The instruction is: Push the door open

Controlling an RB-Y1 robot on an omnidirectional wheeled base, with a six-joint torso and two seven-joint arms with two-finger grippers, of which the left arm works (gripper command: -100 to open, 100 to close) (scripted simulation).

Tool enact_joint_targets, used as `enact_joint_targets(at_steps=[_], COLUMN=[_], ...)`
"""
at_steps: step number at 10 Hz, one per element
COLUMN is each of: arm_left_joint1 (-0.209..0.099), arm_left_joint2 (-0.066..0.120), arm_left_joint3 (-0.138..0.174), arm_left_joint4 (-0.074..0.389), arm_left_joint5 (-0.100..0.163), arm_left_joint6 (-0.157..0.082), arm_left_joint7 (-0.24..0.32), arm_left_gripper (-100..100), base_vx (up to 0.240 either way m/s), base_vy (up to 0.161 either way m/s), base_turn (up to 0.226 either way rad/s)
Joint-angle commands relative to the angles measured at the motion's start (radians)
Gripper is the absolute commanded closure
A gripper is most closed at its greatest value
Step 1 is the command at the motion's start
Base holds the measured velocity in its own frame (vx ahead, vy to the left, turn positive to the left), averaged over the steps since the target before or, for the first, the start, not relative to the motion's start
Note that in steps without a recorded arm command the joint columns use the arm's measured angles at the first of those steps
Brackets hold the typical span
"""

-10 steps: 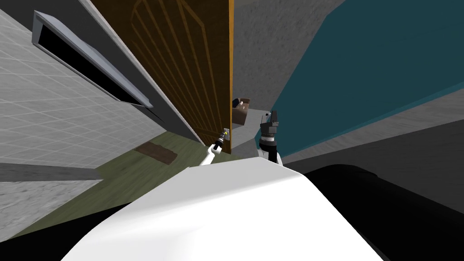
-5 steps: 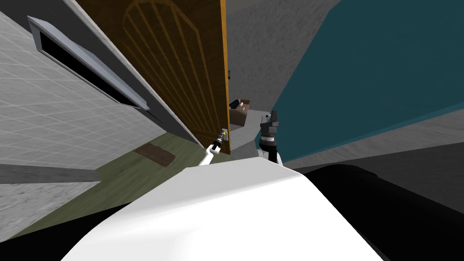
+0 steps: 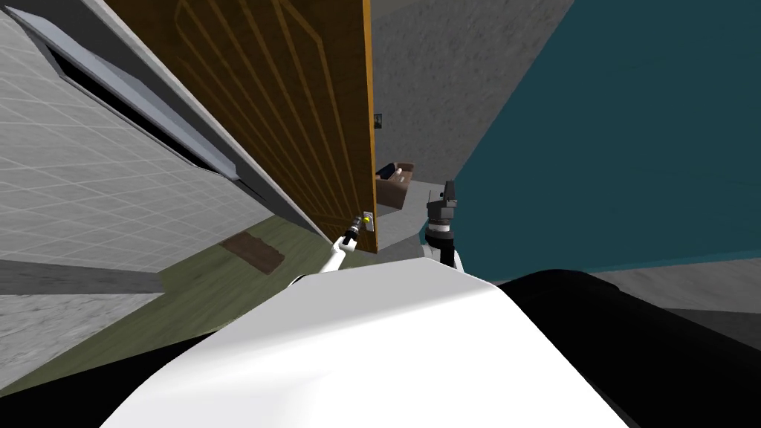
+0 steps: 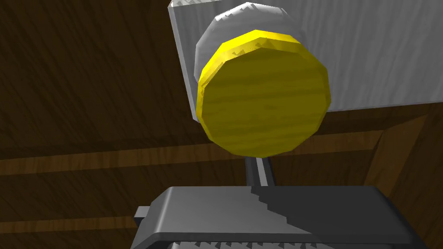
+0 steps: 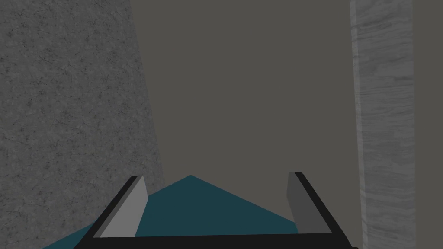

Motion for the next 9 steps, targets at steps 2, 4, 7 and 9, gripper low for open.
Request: enact_joint_targets(at_steps=[2,4,7,9], arm_left_joint1=[0.001,0.002,0.003,0.004], arm_left_joint2=[0.007,0.008,-0.004,-0.020], arm_left_joint3=[-0.005,-0.010,-0.020,-0.026], arm_left_joint4=[-0.004,-0.008,-0.016,-0.021], arm_left_joint5=[0.001,0.002,0.004,0.006], arm_left_joint6=[0.002,0.004,0.008,0.010], arm_left_joint7=[0.006,0.013,0.026,0.034], arm_left_gripper=[-100,-100,-100,-100], base_vx=[-0.106,-0.167,-0.213,-0.199], base_vy=[-0.018,0.043,0.058,0.014], base_turn=[0.013,0.005,0.012,0.012])
